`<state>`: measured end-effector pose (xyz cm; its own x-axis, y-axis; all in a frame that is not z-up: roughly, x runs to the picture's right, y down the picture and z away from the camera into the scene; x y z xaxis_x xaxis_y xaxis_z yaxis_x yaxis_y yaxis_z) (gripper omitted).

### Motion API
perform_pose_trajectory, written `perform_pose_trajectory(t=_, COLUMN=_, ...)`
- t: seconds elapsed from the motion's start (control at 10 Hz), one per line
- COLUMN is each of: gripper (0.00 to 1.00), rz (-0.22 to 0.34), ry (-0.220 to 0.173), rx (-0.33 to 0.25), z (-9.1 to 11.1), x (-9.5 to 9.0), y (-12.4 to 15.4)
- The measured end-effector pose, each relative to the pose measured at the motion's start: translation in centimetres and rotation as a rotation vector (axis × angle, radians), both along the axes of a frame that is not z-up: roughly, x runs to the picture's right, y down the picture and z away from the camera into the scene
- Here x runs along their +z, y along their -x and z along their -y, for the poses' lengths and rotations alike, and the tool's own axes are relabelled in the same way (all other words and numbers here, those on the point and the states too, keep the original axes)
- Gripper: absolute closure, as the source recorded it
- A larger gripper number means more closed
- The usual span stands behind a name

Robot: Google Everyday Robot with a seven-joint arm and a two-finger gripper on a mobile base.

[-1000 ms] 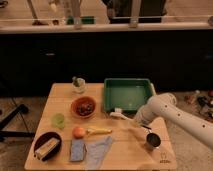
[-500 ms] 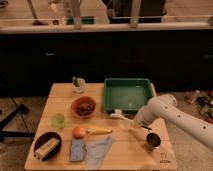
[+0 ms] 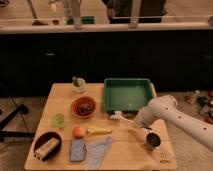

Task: Place brush in table surface

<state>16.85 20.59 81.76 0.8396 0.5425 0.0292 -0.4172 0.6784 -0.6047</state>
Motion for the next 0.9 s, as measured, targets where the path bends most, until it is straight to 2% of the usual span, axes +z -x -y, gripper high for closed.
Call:
perform_pose_trajectory(t=0.2, gripper=0.98, rz=-0.001, ry=-0.002, rx=0.005, z=-0.1, x=-0.1, y=0.1)
perform_pose_trajectory(t=0.9, gripper=1.0, rz=-0.014, ry=-0.047, rx=0.085, z=-1.2, x=-2.1, y=1.9)
